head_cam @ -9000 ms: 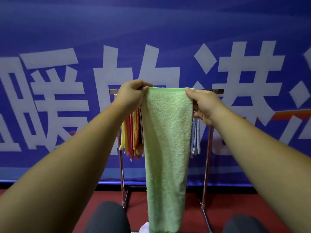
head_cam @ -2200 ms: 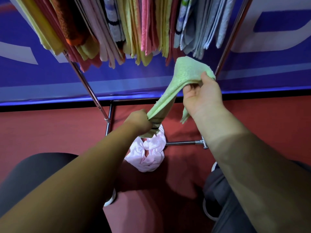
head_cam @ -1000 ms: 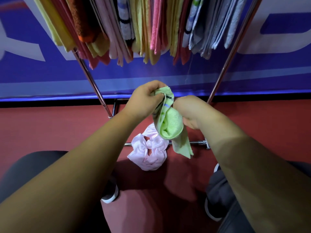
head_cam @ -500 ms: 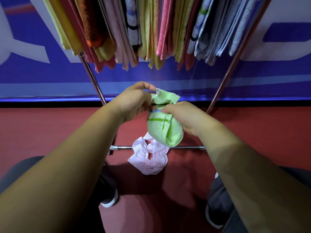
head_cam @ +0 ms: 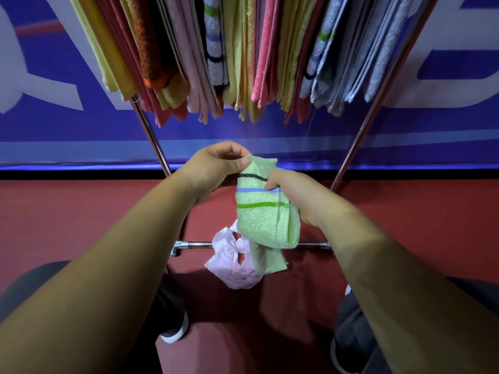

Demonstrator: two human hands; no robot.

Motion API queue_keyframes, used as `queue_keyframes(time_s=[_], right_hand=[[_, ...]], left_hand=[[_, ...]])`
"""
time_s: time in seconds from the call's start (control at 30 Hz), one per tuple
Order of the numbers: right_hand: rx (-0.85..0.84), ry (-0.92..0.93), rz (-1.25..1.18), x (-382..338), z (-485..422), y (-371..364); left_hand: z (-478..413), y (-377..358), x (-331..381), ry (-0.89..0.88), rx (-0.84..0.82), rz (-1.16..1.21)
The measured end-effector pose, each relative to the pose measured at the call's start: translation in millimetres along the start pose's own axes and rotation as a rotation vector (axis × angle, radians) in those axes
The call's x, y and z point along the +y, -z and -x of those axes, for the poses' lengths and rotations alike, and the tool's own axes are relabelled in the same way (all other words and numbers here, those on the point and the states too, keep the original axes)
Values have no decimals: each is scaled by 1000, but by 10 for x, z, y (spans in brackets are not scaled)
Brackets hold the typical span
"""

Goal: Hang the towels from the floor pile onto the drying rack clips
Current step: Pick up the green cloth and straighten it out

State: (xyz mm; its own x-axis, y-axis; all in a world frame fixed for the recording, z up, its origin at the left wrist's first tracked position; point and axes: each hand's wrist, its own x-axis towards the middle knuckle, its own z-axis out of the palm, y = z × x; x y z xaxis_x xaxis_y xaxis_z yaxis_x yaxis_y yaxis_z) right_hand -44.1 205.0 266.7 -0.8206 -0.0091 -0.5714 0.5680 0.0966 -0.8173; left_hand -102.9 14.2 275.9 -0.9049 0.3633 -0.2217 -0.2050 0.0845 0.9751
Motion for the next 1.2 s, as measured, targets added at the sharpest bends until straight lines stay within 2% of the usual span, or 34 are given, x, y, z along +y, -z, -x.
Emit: queue_keyframes(time_s=[0.27, 0.4, 0.53, 0.6, 0.67, 0.73, 0.8, 1.0, 1.2], right_hand=[[-25, 1, 17, -26, 67, 1], [-17, -8, 27, -5, 16, 26], [19, 28, -60, 3, -27, 12], [68, 42, -174, 0, -67, 34], [149, 47, -306, -16, -92, 77], [208, 56, -384, -40, -99, 129], [231, 54, -435, -62, -76, 146], [240, 114, -597, -137, -27, -32], [220, 163, -766, -208, 49, -174]], left_hand=[[-30, -25, -18, 134, 62, 79], [36, -48, 42, 258, -111, 79], [-9, 37, 52, 242, -67, 72], [-29, 120, 65, 230, -27, -94], [-23, 179, 63, 248, -38, -407], [18, 160, 43, 315, -134, -656], [80, 78, 22, 364, -222, -764], [29, -318, -201, 116, -260, -616], [38, -662, -329, -180, 8, -544]])
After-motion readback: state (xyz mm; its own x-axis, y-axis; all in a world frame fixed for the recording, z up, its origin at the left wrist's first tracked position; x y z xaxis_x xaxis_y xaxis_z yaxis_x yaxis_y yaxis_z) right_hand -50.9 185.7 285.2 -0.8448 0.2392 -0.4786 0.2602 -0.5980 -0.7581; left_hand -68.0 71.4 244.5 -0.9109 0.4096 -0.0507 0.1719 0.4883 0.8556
